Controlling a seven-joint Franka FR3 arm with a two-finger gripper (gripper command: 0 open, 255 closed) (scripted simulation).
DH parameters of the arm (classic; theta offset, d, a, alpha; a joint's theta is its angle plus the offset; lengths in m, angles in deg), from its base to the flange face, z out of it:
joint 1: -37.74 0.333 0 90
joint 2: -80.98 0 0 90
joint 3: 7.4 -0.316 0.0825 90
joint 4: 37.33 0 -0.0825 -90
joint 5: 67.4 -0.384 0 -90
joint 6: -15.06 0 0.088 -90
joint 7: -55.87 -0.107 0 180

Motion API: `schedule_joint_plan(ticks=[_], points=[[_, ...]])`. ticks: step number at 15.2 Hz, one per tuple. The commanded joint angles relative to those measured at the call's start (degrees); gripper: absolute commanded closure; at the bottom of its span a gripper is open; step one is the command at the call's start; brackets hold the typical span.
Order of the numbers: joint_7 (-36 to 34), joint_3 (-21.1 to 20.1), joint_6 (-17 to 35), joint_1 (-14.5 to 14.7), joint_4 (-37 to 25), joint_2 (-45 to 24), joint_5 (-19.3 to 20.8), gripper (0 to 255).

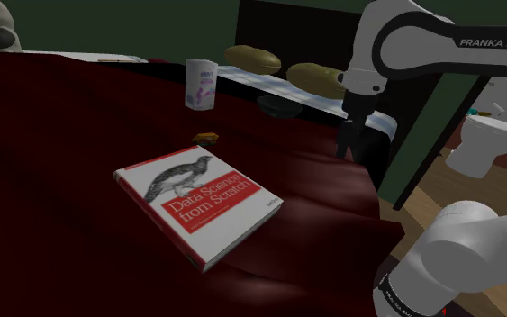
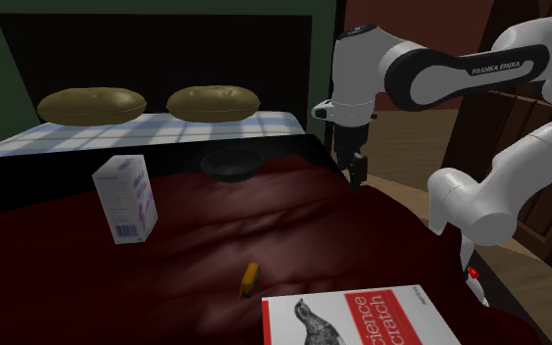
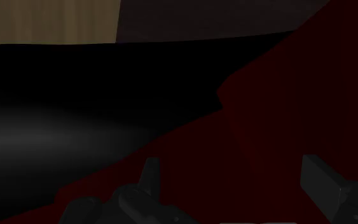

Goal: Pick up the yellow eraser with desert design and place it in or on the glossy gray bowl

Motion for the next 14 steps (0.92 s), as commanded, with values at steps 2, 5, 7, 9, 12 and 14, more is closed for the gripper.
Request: schedule_joint_plan(ticks=[2, 5, 7, 9, 12, 14], points=[[-1.3, -1.0, 0.5, 0.4, -0.8, -1.2, -0.9, 0], [-5.0, -3.9, 2.0, 1.5, -3.6, -5.0, -3.4, 0], [-7.4, -5.7, 3.0, 2.2, -5.7, -7.8, -4.8, 0], [-9.8, -7.5, 3.9, 2.7, -8.1, -10.7, -6.0, 0], [-13.3, -10.2, 5.1, 3.3, -12.1, -15.2, -7.2, 0], [-15.7, -11.9, 5.8, 3.6, -15.0, -18.4, -7.7, 0]])
